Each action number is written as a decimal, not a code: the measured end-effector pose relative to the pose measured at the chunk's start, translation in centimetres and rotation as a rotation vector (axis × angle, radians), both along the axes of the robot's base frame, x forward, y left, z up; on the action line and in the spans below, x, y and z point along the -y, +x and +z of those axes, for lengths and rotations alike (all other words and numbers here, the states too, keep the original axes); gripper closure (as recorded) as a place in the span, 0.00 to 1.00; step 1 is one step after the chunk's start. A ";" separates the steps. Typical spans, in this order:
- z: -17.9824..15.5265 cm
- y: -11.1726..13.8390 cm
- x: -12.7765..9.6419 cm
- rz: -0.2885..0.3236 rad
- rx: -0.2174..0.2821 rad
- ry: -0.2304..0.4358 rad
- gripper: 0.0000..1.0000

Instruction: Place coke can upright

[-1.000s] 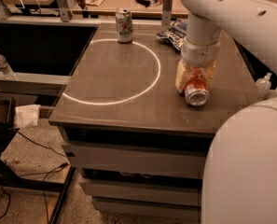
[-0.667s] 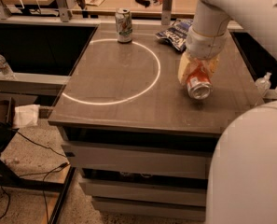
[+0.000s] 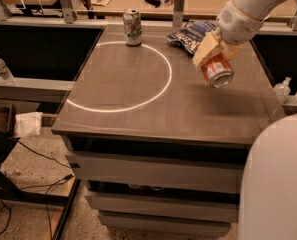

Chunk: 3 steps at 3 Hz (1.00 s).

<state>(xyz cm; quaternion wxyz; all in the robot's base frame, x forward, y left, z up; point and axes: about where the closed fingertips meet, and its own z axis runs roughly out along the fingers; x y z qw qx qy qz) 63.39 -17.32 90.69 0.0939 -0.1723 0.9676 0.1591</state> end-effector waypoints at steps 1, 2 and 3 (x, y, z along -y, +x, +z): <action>0.9 0.5 0.5 0.117 0.073 0.233 1.00; 2.8 0.9 -0.8 0.134 0.112 0.320 1.00; 2.6 1.4 -1.0 0.128 0.122 0.323 1.00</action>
Offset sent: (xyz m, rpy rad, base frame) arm 0.0045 -0.0063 0.0058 0.1780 -0.0579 0.0936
